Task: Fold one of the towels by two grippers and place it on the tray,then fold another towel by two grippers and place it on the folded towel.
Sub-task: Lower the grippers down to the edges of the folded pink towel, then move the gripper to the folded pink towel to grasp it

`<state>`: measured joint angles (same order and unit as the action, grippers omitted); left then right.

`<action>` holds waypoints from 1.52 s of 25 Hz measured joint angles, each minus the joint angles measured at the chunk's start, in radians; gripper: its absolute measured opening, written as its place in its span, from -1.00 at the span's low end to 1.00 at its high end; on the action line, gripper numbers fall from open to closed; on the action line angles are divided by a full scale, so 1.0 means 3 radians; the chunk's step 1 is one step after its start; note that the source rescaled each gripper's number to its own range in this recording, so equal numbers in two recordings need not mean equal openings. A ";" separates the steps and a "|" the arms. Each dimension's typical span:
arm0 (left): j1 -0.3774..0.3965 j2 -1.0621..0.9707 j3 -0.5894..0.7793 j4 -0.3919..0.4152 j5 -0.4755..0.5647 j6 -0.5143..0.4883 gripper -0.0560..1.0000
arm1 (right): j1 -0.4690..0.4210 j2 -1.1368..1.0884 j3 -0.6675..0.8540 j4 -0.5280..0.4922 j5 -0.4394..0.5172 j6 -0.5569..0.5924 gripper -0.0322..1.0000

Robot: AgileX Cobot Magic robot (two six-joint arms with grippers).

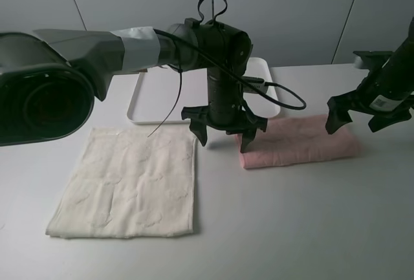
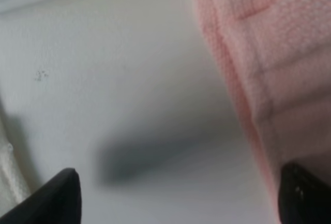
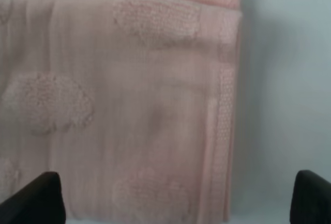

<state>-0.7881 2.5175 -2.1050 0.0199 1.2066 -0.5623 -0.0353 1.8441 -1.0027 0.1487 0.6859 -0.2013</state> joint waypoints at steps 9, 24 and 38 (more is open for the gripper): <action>0.0000 0.0000 0.0000 0.0008 0.0000 -0.0007 0.96 | 0.0000 0.0295 -0.0134 0.0000 -0.0075 0.0000 0.87; 0.0000 0.0000 -0.0007 0.0063 0.0006 0.0040 0.96 | 0.0000 0.0579 -0.0403 -0.0363 -0.0010 0.0145 0.87; 0.0000 0.0000 -0.0007 0.0070 0.0012 0.0062 0.96 | -0.0005 0.0672 -0.0426 -0.0453 -0.0010 0.0246 0.87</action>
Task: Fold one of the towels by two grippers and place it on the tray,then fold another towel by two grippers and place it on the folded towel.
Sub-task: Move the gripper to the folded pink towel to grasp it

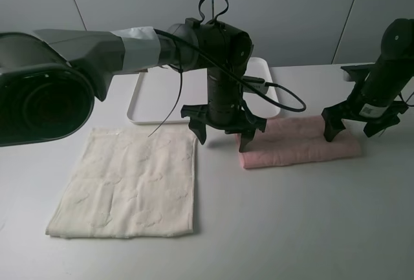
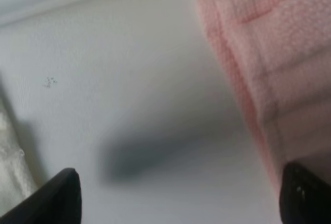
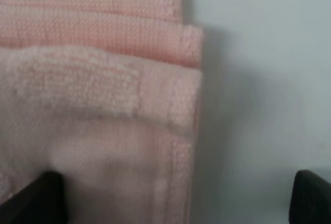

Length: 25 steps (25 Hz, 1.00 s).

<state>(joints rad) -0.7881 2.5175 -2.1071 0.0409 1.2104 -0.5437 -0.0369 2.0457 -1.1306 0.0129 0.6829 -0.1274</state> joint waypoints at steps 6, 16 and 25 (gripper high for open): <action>0.0000 0.0000 0.0000 0.0014 0.0006 0.0056 0.96 | 0.0000 0.0013 -0.0012 0.0018 0.0020 0.0013 0.80; 0.0000 0.0025 0.0000 0.0030 0.0019 0.0063 0.96 | 0.0006 0.0021 -0.0012 0.0214 0.0078 -0.0068 -0.04; 0.0006 0.0041 0.0000 0.0033 0.0019 0.0216 0.96 | 0.0006 0.0021 -0.0018 0.0228 0.0085 -0.0074 -0.05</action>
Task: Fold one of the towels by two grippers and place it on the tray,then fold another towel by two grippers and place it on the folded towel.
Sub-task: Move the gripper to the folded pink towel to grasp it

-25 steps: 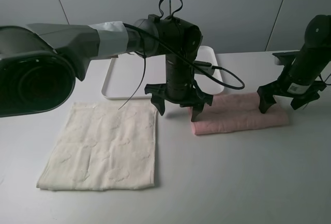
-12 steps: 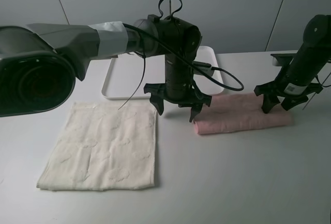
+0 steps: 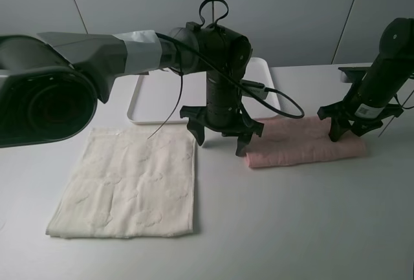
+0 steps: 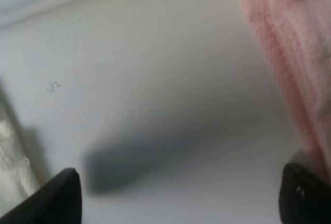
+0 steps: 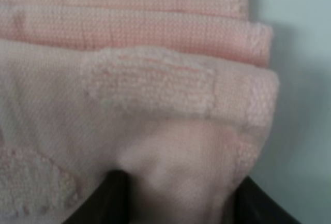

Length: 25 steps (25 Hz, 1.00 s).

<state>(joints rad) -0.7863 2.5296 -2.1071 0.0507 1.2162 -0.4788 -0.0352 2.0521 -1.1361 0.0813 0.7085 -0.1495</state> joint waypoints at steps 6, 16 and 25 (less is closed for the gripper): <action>0.0090 -0.0067 -0.0035 -0.0169 0.0000 0.0098 0.96 | 0.0000 0.0000 0.0000 0.0007 0.0000 0.0000 -0.05; 0.0126 -0.0106 -0.0098 -0.0350 -0.0103 0.0111 0.96 | -0.0006 0.0003 0.0000 0.0086 0.0000 -0.0123 -0.06; 0.0093 0.0001 -0.0098 -0.0279 -0.0155 0.0003 0.96 | -0.0006 0.0003 0.0000 0.0095 0.0000 -0.0137 -0.06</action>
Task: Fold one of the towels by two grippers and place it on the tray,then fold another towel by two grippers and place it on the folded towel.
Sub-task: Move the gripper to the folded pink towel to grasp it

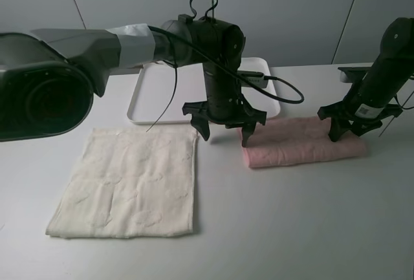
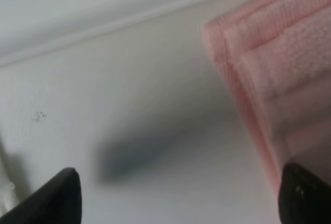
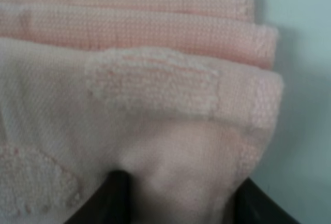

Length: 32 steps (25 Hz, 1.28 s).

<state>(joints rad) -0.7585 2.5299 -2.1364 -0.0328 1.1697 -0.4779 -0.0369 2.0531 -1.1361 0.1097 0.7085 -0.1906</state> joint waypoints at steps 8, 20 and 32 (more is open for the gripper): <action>-0.0019 0.0015 0.0000 0.0063 0.0008 -0.0039 0.95 | 0.0000 0.0000 0.0000 0.0032 0.0000 -0.0013 -0.06; -0.0019 0.0022 0.0000 0.0109 0.0033 -0.0128 0.95 | 0.0000 0.0000 0.0000 0.0032 0.0000 -0.0013 -0.06; -0.0019 0.0083 -0.0023 0.0135 0.0060 -0.0151 0.95 | -0.0006 0.0005 -0.0006 0.0127 0.0105 -0.0026 -0.06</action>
<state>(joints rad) -0.7643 2.5549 -2.1433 0.0076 1.1876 -0.5233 -0.0387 2.0545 -1.1378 0.1479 0.7400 -0.1985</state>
